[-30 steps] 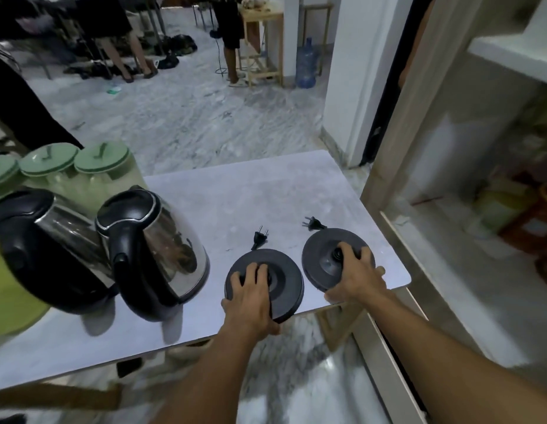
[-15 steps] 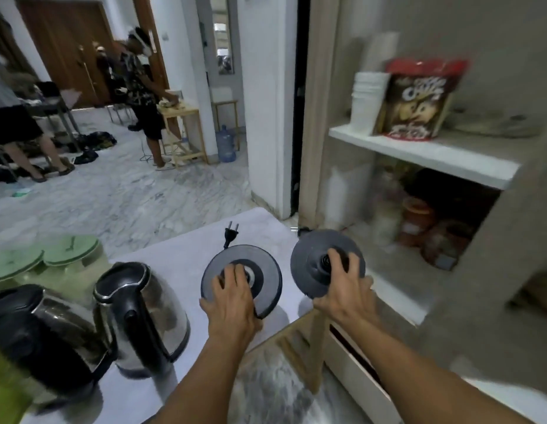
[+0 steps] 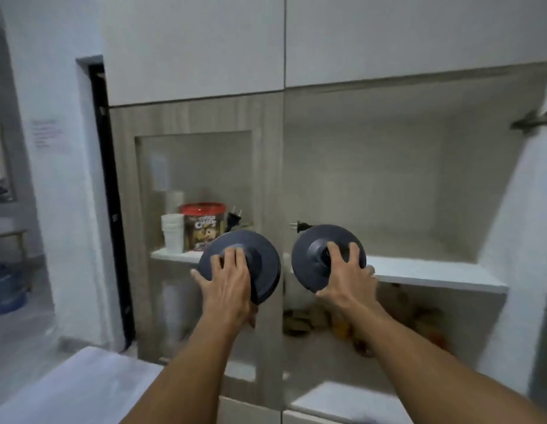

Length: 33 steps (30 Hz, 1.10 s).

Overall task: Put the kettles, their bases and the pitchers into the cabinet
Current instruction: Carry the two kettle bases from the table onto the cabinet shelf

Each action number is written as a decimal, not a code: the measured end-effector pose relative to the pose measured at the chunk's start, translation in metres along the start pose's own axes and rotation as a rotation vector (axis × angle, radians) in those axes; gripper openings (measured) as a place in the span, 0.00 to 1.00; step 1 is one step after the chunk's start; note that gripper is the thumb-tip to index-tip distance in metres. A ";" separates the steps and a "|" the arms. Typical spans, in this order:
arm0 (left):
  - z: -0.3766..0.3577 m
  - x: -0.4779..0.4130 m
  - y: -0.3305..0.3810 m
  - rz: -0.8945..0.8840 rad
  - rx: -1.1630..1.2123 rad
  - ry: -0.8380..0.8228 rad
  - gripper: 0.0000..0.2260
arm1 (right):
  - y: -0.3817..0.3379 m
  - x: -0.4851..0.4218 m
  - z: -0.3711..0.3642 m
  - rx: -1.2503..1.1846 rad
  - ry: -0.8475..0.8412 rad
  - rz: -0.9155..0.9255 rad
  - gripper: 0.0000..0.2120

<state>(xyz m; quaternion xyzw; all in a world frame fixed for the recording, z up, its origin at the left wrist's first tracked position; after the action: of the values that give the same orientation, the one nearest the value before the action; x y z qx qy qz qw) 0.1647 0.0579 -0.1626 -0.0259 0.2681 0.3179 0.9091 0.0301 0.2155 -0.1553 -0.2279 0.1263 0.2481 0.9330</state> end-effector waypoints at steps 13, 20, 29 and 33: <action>-0.071 -0.135 0.204 -0.336 0.025 -0.198 0.44 | 0.168 -0.124 0.046 0.110 -0.047 -0.302 0.50; -0.160 -0.251 0.278 -0.244 0.114 -0.460 0.42 | 0.232 -0.265 0.008 0.159 -0.252 -0.312 0.53; -0.243 -0.331 0.316 -0.099 0.056 -0.704 0.53 | 0.293 -0.397 -0.073 0.170 -0.480 -0.355 0.67; -0.262 -0.343 0.319 -0.080 0.070 -0.755 0.51 | 0.294 -0.406 -0.079 0.109 -0.465 -0.331 0.60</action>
<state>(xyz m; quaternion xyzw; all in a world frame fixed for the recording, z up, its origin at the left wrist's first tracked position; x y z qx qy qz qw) -0.3716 0.0615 -0.1746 0.1136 -0.0763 0.2601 0.9558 -0.4756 0.2397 -0.1891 -0.1321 -0.1169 0.1309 0.9756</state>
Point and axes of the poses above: each hand's wrist, its own x-axis away from the middle knuckle, its own z-axis out of the back of the hand, y = z × x, the point moved 1 cm from there along -x, towards the middle knuckle, and after that the axes turned 1 degree about z, right-handed, at the moved point
